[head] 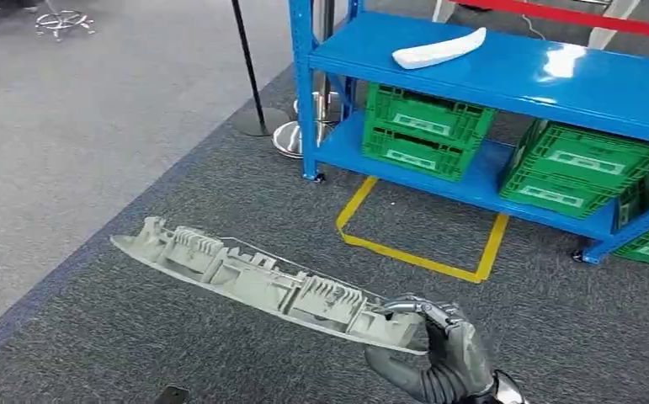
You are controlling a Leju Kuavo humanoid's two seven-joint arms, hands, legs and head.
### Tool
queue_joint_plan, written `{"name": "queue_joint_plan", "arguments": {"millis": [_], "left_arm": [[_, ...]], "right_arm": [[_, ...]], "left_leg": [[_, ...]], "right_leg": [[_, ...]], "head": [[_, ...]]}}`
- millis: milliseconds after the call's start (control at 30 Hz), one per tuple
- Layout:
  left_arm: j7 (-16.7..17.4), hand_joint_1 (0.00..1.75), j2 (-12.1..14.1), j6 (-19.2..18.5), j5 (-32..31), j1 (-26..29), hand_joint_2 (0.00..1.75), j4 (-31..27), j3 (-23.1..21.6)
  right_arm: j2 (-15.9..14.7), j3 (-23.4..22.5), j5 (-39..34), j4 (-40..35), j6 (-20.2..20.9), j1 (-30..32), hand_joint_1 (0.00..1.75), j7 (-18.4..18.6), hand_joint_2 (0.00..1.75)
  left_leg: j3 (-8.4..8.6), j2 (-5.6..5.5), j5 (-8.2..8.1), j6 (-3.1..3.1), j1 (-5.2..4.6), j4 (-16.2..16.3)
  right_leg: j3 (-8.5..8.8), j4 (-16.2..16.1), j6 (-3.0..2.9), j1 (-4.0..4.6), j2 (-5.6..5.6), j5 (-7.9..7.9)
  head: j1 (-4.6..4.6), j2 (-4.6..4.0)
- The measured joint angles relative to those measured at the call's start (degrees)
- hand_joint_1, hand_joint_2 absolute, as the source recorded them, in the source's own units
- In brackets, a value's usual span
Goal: Take the parts from the cabinet and place them on the table.
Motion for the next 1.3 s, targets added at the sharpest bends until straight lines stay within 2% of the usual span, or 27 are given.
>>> {"name": "queue_joint_plan", "arguments": {"millis": [67, 100, 133, 233, 267, 300, 333, 367, 433, 467, 533, 600, 633, 667, 767, 800, 833, 867, 933, 967, 1033, 1067, 1100, 1133, 1167, 1267, 1300], "left_arm": [[-0.02, 0.0, 0.0, -0.02, -0.09, -0.01, 1.75, 0.0, 0.0], [-0.04, 0.0, -0.02, -0.02, -0.15, -0.03, 1.75, 0.0, 0.0], [-0.15, 0.0, 0.05, -0.02, -0.26, -0.16, 1.75, 0.0, 0.0], [-0.31, 0.0, 0.13, -0.02, -0.41, 0.06, 1.75, 0.0, 0.0], [-0.31, 0.0, 0.33, -0.02, -0.41, 0.22, 1.75, 0.0, 0.02], [-0.31, 0.0, 0.35, -0.02, -0.41, 0.36, 1.75, 0.0, 0.05], [-0.33, 0.0, 0.29, -0.04, -0.41, 0.4, 1.75, 0.0, 0.05], [-0.33, 0.0, 0.29, -0.04, -0.44, 0.31, 1.75, 0.0, 0.05], [-0.35, 0.0, 0.26, -0.04, -0.66, 0.15, 1.75, 0.0, 0.05], [-0.35, 0.0, 0.26, -0.04, -0.79, 0.18, 1.75, 0.0, 0.05], [-0.33, 0.0, 0.26, -0.04, -0.96, 0.38, 1.75, 0.0, 0.05], [-0.33, 0.0, 0.26, -0.07, -1.11, 0.49, 1.75, 0.0, 0.05], [-0.31, 0.0, 0.29, -0.11, -1.18, 0.38, 1.75, 0.0, 0.05], [-0.31, 0.0, 0.31, -0.11, -1.27, 0.33, 1.75, 0.0, 0.05], [-0.26, 0.0, 0.33, -0.17, -1.38, 0.53, 1.75, 0.0, 0.05], [-0.26, 0.0, 0.39, -0.17, -1.38, 0.57, 1.75, 0.0, 0.05], [-0.26, 0.0, 0.29, -0.17, -1.38, 0.48, 1.75, 0.0, 0.05], [-0.26, 0.0, 0.26, -0.22, -1.4, 0.29, 1.75, 0.0, 0.05], [-0.22, 0.0, 0.15, -0.5, -1.51, 0.05, 1.75, 0.0, 0.05], [-0.22, 0.0, 0.15, -0.59, -1.66, 0.09, 1.75, 0.0, 0.05], [-0.22, 0.0, 0.11, -0.81, -1.86, 0.23, 1.75, 0.0, 0.05], [-0.22, 0.0, 0.09, -0.85, -1.88, 0.21, 1.75, 0.0, 0.05], [-0.22, 0.0, 0.07, -0.98, -1.94, 0.13, 1.75, 0.0, 0.05], [-0.22, 0.0, 0.0, -0.98, -1.97, 0.1, 1.75, 0.0, 0.05], [-0.22, 0.0, -0.04, -0.98, -1.99, -0.22, 1.75, 0.0, 0.05], [-0.28, 0.0, -0.04, -0.98, -2.03, 0.13, 1.75, 0.02, 0.05], [-0.28, 0.0, 0.0, -0.98, -2.05, 0.23, 1.75, 0.02, 0.05]], "right_arm": [[0.0, 0.0, 0.0, 0.0, 0.07, -0.04, 1.75, -0.02, 1.75], [0.0, 0.0, 0.0, 0.0, 0.09, -0.05, 1.75, 0.0, 1.75], [0.02, 0.0, 0.02, -0.02, 0.13, 0.01, 1.75, -0.02, 1.75], [0.07, -0.07, 0.04, -0.04, 0.15, 0.08, 1.75, 0.0, 1.75], [0.07, -0.07, 0.04, -0.04, 0.18, 0.11, 1.75, 0.0, 1.75], [0.15, -0.09, 0.04, -0.04, 0.22, -0.02, 1.75, 0.0, 1.75], [0.31, -0.09, 0.04, -0.07, 0.26, 0.1, 1.75, 0.0, 1.75], [0.35, -0.11, 0.0, -0.07, 0.26, 0.2, 1.75, -0.04, 1.75], [0.35, -0.13, 0.02, -0.04, 0.26, 0.36, 1.75, 0.0, 1.75], [0.35, -0.15, 0.04, -0.02, 0.26, 0.47, 1.75, 0.02, 1.75], [0.35, -0.15, 0.04, -0.04, 0.24, 0.49, 1.75, 0.0, 1.75], [0.39, -0.15, 0.04, -0.04, 0.22, 0.5, 1.75, 0.0, 1.75], [0.48, -0.15, 0.02, -0.07, 0.13, 0.54, 1.75, 0.0, 1.75], [0.5, -0.18, -0.02, -0.07, 0.07, 0.53, 1.75, -0.02, 1.75], [0.55, -0.17, 0.0, -0.09, 0.17, 0.33, 1.75, -0.02, 1.75], [0.59, -0.22, 0.04, -0.09, 0.33, 0.26, 1.75, 0.0, 1.75], [0.59, -0.22, 0.22, -0.09, 0.5, 0.17, 1.75, 0.02, 1.75], [0.61, -0.22, 0.26, -0.09, 0.5, 0.12, 1.75, -0.07, 1.75], [0.61, -0.13, 0.61, -0.09, 0.57, 0.2, 1.75, -0.11, 1.75], [0.61, -0.13, 0.83, -0.02, 0.59, 0.27, 1.75, -0.02, 1.75], [0.61, -0.13, 1.07, 0.09, 0.61, 0.39, 1.75, 0.0, 1.75], [0.61, -0.09, 1.09, 0.09, 0.64, 0.35, 1.75, -0.02, 1.75], [0.61, -0.07, 1.12, 0.09, 0.64, 0.22, 1.75, -0.02, 1.75], [0.61, -0.07, 1.11, 0.09, 0.66, 0.06, 1.75, -0.02, 1.75], [0.66, -0.04, 1.16, 0.05, 0.66, 0.08, 1.75, -0.04, 1.75], [0.68, -0.07, 1.18, 0.07, 0.68, 0.0, 1.75, 0.0, 1.75], [0.68, -0.07, 1.18, 0.07, 0.68, 0.0, 1.75, 0.0, 1.75]], "left_leg": [[-0.92, -1.45, 0.53, -0.49, 0.15, 0.49], [-1.45, -2.09, 0.73, -0.78, 0.24, 0.99], [-2.4, -2.74, 0.9, -1.05, -0.05, 1.75], [-3.56, -4.67, 2.47, -1.83, 0.03, 2.11], [-3.89, -5.33, 2.68, -2.06, 0.03, 2.17], [-4.19, -3.02, 1.71, -2.33, -0.13, 2.72], [-5.05, -0.09, -0.81, -2.85, -0.16, 5.23], [-6.48, 1.13, -3.5, -3.19, 0.11, 9.15], [-9.17, 1.96, -7.64, -3.6, 0.49, 18.05], [-9.32, 1.99, -7.96, -3.7, 0.64, 19.98], [-6.06, 2.09, -5.23, -3.57, 0.73, 16.18], [0.28, 3.65, -1.21, -2.7, 0.45, 5.81], [1.83, 5.66, -2.67, -2.2, -0.14, 3.37], [1.8, 5.88, -2.4, -1.79, -0.69, 2.52], [1.33, 4.54, -2.4, -0.91, -1.0, 1.68], [1.88, 3.98, -1.69, -0.27, -0.17, 0.41], [1.88, 3.47, -1.4, 0.07, -0.35, 0.05], [1.59, 2.97, -1.25, 0.31, -0.4, 0.08], [1.3, 1.59, -1.03, 0.64, -0.61, 0.12], [1.26, 0.98, -0.98, 0.68, -0.68, 0.14], [1.25, -0.49, -0.87, 0.6, -0.74, 0.31], [1.21, -1.34, -0.88, 0.57, -0.73, 0.59], [1.13, -2.09, -0.93, 0.49, -0.7, 0.97], [0.75, -2.63, -1.11, 0.21, -0.64, 1.49], [-0.12, -3.41, -1.32, -0.13, -1.04, 2.72], [-1.41, -4.87, -0.41, -1.28, -0.41, 2.67], [-1.59, -5.41, -0.42, -1.4, -0.46, 2.89]], "right_leg": [[5.19, -8.53, 0.01, -0.17, 0.76, 4.26], [8.05, -13.47, 0.01, -0.44, 3.04, 4.88], [9.83, -15.53, -0.04, -0.56, 5.56, 3.99], [8.92, -15.34, -0.4, -0.22, 3.91, 3.72], [8.59, -15.47, -0.97, -0.67, 3.01, 4.08], [8.46, -15.48, -1.39, -0.66, 2.01, 4.36], [7.96, -15.51, -1.83, -0.54, 1.2, 4.53], [8.14, -15.43, -1.98, -0.35, 0.19, 4.66], [7.75, -15.32, -2.04, -0.16, -1.8, 4.93], [7.54, -15.25, -1.97, -0.14, -2.74, 5.0], [7.3, -15.06, -1.87, -0.1, -4.29, 5.07], [7.53, -15.07, -1.74, -0.04, -5.58, 4.99], [7.39, -15.15, -1.59, 0.05, -6.15, 5.01], [7.18, -15.15, -1.04, 0.08, -6.58, 5.24], [7.39, -15.59, -0.08, 0.07, -8.22, 5.56], [6.82, -15.38, 0.21, -0.12, -7.42, 4.71], [6.27, -13.8, 0.15, -0.09, -3.73, 3.43], [4.69, -10.3, -0.01, -0.01, -1.72, 1.43], [0.23, -1.06, -0.05, 0.08, -0.19, -2.18], [-1.19, 1.5, 0.0, 0.13, -0.01, -2.51], [-0.88, -0.22, -0.03, 0.13, 0.0, 0.29], [0.94, -4.44, -0.04, 0.1, 0.18, 3.26], [3.03, -9.11, -0.08, -0.02, 0.97, 5.96], [4.44, -12.61, -0.18, -0.26, 3.39, 6.92], [5.23, -14.46, -0.11, -0.55, 4.37, 5.93], [4.88, -13.79, -0.91, 0.09, 3.02, 6.06], [4.9, -14.15, -1.37, -0.41, 2.34, 6.4]], "head": [[0.02, 0.0], [0.02, 0.0], [0.02, 0.0], [0.02, 0.0], [-0.02, 0.0], [-0.04, 0.0], [-0.7, 0.0], [-0.74, 0.0], [-0.83, 0.0], [-0.79, 0.0], [-0.81, 0.0], [-0.81, 0.0], [-0.74, 0.0], [-0.77, 0.0], [-0.81, 0.0], [-0.7, 0.0], [-0.7, 0.0], [-0.59, 0.0], [-0.46, 0.0], [-0.5, 0.0], [-0.48, 0.0], [-0.48, 0.0], [-0.46, 0.0], [-0.44, 0.0], [-0.53, 0.0], [-0.55, 0.0], [-0.52, 0.0]]}}
